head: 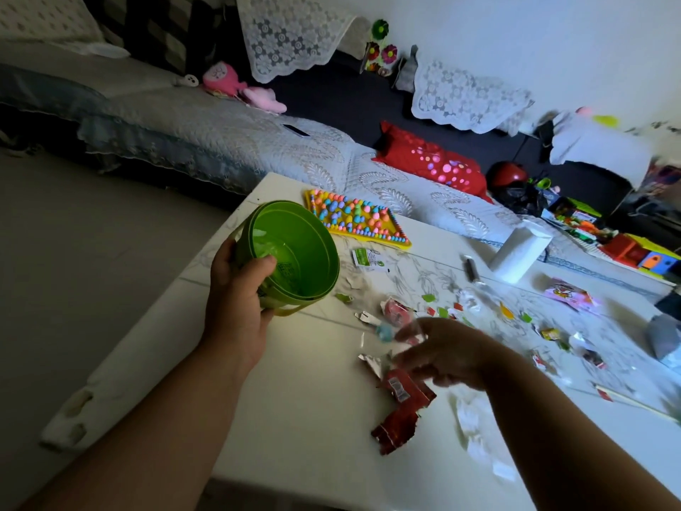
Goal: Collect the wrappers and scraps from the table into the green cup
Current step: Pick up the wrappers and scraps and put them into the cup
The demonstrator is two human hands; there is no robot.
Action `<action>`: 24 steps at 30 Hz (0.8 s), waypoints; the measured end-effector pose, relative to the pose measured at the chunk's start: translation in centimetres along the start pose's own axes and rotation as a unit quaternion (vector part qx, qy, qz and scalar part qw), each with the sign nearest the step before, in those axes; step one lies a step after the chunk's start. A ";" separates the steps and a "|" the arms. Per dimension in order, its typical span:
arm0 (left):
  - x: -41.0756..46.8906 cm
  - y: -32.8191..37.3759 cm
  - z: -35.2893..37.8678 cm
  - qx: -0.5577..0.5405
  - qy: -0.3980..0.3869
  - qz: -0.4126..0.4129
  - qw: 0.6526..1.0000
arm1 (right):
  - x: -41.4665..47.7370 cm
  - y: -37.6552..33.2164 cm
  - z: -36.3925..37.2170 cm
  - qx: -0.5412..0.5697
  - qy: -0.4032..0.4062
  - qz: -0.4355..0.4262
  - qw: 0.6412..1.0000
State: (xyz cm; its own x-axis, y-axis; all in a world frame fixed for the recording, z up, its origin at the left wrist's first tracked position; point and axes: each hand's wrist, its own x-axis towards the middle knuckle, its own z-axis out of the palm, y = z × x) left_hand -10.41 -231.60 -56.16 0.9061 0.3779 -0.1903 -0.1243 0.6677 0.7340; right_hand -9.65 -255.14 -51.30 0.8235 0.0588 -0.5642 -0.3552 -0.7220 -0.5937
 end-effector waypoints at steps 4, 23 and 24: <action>-0.3 -0.2 0.4 0.004 -0.005 -0.004 1.000 | 0.4 2.1 2.0 -0.195 0.093 0.025 0.976; -1.6 -1.0 1.3 0.031 -0.027 -0.017 0.999 | -2.5 1.0 -3.0 0.162 0.124 -0.099 0.974; -1.7 -1.0 1.3 0.032 -0.027 -0.016 0.999 | -2.8 0.0 -3.4 0.218 0.150 -0.126 0.956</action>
State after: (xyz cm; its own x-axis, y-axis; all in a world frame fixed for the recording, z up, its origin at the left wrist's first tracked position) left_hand -11.29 -233.76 -55.72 0.9298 0.3207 -0.1808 -0.0698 0.6356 0.7688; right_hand -10.50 -257.71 -47.76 0.9737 -0.0556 -0.2210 -0.2263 -0.3511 -0.9086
